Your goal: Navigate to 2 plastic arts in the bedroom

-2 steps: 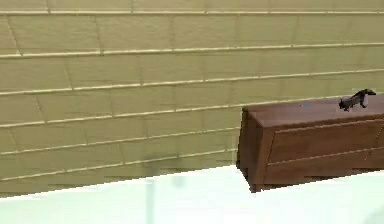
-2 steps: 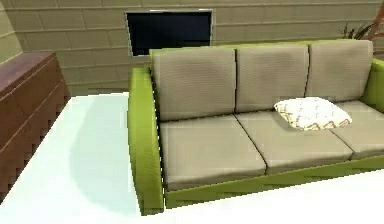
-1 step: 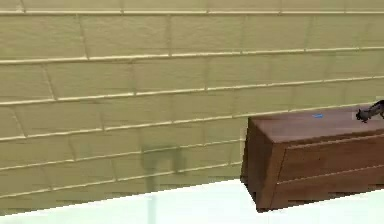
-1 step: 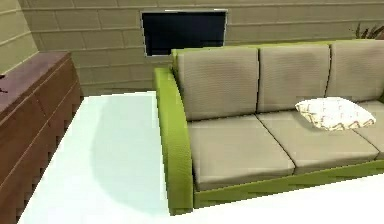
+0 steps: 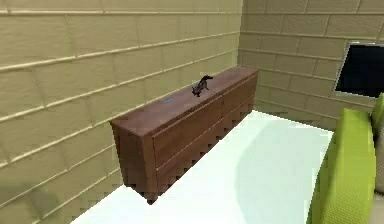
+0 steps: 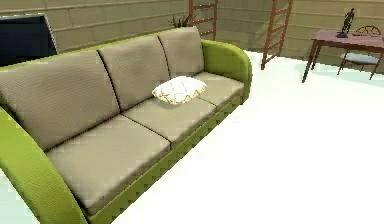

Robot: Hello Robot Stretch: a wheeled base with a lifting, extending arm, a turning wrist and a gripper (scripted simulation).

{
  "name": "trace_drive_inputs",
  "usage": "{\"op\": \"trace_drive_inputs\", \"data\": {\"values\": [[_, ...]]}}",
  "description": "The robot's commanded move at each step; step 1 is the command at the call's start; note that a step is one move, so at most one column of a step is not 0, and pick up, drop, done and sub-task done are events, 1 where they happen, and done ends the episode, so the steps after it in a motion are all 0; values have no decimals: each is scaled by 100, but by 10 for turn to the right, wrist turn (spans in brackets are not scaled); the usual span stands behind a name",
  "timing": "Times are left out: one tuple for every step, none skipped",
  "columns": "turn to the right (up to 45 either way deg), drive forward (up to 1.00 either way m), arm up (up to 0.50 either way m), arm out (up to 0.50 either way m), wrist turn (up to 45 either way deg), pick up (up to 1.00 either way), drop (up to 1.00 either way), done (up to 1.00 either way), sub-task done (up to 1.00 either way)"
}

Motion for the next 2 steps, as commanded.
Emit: {"op": "trace_drive_inputs", "data": {"values": [[0, 65, 0, 0, 0, 0, 0, 0, 0], [0, 0, 0, 0, 0, 0, 0, 100, 0]]}}
